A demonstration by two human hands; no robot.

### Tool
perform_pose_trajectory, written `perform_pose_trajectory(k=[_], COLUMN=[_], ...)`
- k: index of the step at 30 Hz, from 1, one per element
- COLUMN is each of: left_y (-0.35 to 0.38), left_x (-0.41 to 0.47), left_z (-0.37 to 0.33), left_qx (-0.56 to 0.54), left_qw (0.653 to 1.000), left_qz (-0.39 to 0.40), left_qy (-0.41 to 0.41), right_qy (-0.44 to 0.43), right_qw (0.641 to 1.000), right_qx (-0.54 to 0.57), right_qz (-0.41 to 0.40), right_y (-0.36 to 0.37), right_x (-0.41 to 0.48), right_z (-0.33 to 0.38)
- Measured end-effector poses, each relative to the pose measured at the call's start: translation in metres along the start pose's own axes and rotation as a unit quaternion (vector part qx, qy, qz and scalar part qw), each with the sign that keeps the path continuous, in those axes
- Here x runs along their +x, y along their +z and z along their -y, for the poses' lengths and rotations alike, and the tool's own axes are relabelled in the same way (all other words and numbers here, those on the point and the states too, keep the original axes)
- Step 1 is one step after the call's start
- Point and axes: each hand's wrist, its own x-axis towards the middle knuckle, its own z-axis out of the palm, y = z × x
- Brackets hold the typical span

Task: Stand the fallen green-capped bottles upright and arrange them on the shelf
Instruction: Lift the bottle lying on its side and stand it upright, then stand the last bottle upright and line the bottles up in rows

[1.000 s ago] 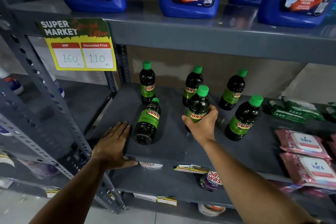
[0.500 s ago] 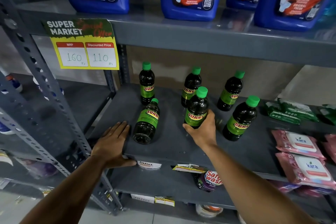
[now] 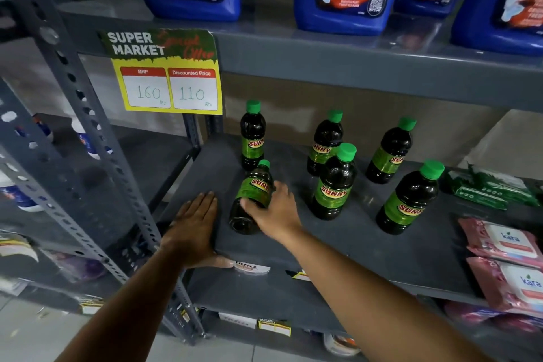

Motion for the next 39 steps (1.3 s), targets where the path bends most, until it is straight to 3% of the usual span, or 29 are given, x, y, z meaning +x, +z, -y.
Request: perform_pose_trajectory(k=[3,7,9,11,15,19,23,28,34,39], left_y=[-0.002,-0.001,0.001,0.001,0.0,0.002,0.003,0.004,0.002,0.001], left_x=[-0.002,0.0,0.0,0.0,0.001,0.001,-0.002,-0.001,0.0,0.001], left_z=[-0.002,0.0,0.001,0.001,0.0,0.001,0.001,0.003,0.004,0.003], left_qx=[-0.005,-0.003,-0.005,-0.013,-0.006,-0.009,-0.012,-0.036,-0.036,-0.025], left_qw=[1.0,1.0,1.0,1.0,1.0,1.0,1.0,0.999,0.999,1.0], left_qz=[0.015,0.009,0.003,-0.003,-0.005,-0.007,-0.011,-0.031,-0.023,-0.012], left_qy=[-0.008,-0.005,-0.003,-0.003,0.004,0.0,0.003,0.009,0.013,0.013], right_qy=[0.149,0.223,0.236,0.243,0.189,0.02,-0.063,-0.084,-0.061,-0.058], right_qw=[0.984,0.953,0.954,0.966,0.978,0.985,0.97,0.976,0.996,0.998], right_qx=[0.091,0.202,0.184,0.093,-0.023,0.071,0.151,0.142,0.025,0.026], right_qz=[-0.018,0.023,0.025,-0.005,-0.086,-0.156,-0.179,-0.145,-0.061,-0.027], right_y=[0.009,0.018,0.02,0.021,0.03,0.042,0.047,0.044,0.04,0.032], right_x=[0.028,0.041,0.04,0.038,0.037,0.043,0.042,0.046,0.036,0.035], right_z=[0.019,0.029,0.03,0.032,0.054,0.063,0.049,0.03,-0.003,-0.009])
